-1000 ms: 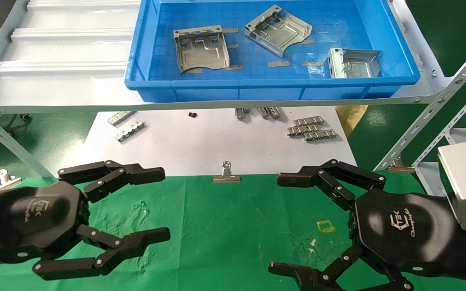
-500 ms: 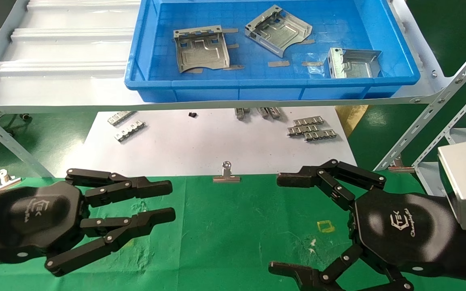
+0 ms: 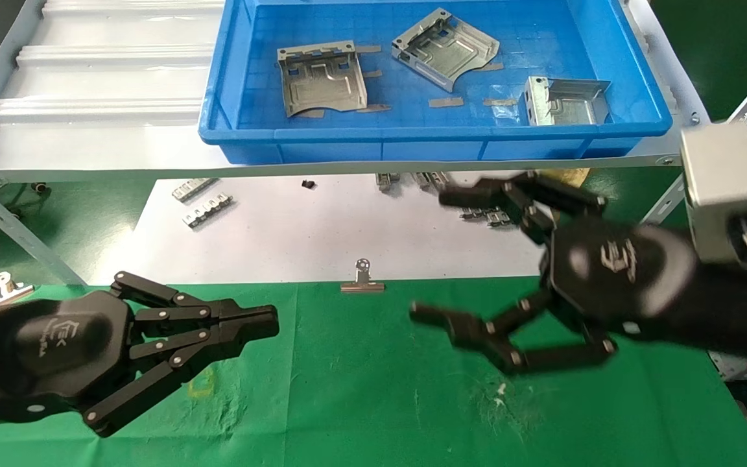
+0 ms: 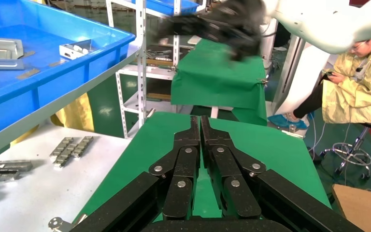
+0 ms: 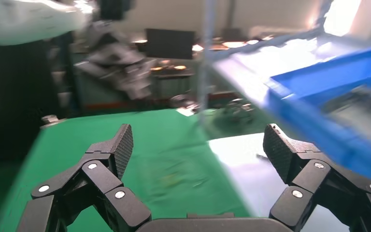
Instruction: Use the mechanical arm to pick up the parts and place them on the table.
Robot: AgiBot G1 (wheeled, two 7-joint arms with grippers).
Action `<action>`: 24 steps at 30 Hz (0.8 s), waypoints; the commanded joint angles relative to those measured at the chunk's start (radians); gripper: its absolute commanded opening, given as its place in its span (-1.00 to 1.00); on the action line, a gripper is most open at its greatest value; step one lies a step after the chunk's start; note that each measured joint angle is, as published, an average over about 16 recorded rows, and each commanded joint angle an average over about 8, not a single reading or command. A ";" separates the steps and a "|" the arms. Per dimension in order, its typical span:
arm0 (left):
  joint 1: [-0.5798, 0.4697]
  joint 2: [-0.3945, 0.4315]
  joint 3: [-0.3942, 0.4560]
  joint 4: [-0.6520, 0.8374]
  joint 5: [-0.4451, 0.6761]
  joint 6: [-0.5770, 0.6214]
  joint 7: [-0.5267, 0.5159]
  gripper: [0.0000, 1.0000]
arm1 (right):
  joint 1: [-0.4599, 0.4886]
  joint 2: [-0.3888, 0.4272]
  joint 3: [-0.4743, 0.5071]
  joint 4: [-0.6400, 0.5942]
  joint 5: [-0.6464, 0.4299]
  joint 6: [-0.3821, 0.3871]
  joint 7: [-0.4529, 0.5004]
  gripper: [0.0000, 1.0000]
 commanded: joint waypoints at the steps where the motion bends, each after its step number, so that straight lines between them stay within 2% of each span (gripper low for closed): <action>1: 0.000 0.000 0.000 0.000 0.000 0.000 0.000 -1.00 | 0.054 -0.031 -0.010 -0.015 -0.035 0.035 0.005 1.00; 5: 0.000 0.000 0.000 0.000 0.000 0.000 0.000 -1.00 | 0.214 -0.133 -0.063 -0.171 -0.161 0.120 0.010 1.00; 10: 0.000 0.000 0.000 0.000 0.000 0.000 0.000 -1.00 | 0.401 -0.276 -0.134 -0.427 -0.311 0.219 -0.014 1.00; 15: 0.000 0.000 0.000 0.000 0.000 0.000 0.000 -1.00 | 0.540 -0.413 -0.193 -0.683 -0.425 0.314 -0.063 1.00; 19: 0.000 0.000 0.000 0.000 0.000 0.000 0.000 -1.00 | 0.616 -0.508 -0.227 -0.859 -0.489 0.408 -0.102 0.98; 20: 0.000 0.000 0.000 0.000 0.000 0.000 0.000 -1.00 | 0.630 -0.529 -0.233 -0.895 -0.501 0.436 -0.110 0.91; 21: 0.000 0.000 0.000 0.000 0.000 0.000 0.000 -1.00 | 0.641 -0.549 -0.239 -0.928 -0.513 0.466 -0.118 0.75; 24: 0.000 0.000 0.000 0.000 0.000 0.000 0.000 -1.00 | 0.667 -0.599 -0.257 -1.005 -0.545 0.553 -0.135 0.00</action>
